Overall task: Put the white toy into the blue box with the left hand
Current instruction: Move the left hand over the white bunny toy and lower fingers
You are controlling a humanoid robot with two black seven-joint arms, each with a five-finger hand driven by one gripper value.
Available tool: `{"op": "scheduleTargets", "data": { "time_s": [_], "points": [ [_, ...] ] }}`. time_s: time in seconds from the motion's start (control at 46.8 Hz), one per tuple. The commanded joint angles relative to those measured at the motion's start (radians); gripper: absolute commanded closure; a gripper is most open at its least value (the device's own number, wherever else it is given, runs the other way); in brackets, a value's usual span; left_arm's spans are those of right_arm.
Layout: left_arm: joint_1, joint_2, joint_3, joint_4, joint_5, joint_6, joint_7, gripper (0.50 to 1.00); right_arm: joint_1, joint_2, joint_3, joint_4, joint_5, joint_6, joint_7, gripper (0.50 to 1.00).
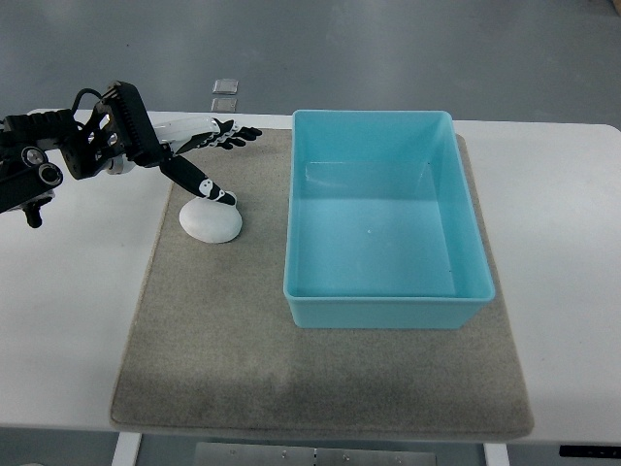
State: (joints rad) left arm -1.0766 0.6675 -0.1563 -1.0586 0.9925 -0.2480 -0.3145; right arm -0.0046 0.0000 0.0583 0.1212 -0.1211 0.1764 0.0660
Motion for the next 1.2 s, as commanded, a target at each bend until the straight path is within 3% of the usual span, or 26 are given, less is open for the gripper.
{"op": "scheduleTargets", "data": {
  "time_s": [0.0,0.513,0.663,0.834,1.176],
  "points": [
    [0.000,0.004,0.001,-0.011,0.067,0.000,0.000,0.544,0.000,0.000,0.000,0.000,0.000,0.000,0.000,0.564],
    [-0.016,-0.003,0.040,-0.031,0.219,0.009,0.000,0.542,0.000,0.000,0.000,0.000,0.000,0.000,0.000,0.564],
    [-0.055,0.007,0.041,-0.032,0.216,-0.014,-0.006,0.538,0.000,0.000,0.000,0.000,0.000,0.000,0.000,0.564],
    [-0.078,0.020,0.041,-0.032,0.218,-0.108,-0.014,0.542,0.000,0.000,0.000,0.000,0.000,0.000,0.000,0.564],
    [-0.100,0.020,0.070,-0.035,0.262,-0.126,-0.014,0.544,0.000,0.000,0.000,0.000,0.000,0.000,0.000,0.564]
  ]
}}
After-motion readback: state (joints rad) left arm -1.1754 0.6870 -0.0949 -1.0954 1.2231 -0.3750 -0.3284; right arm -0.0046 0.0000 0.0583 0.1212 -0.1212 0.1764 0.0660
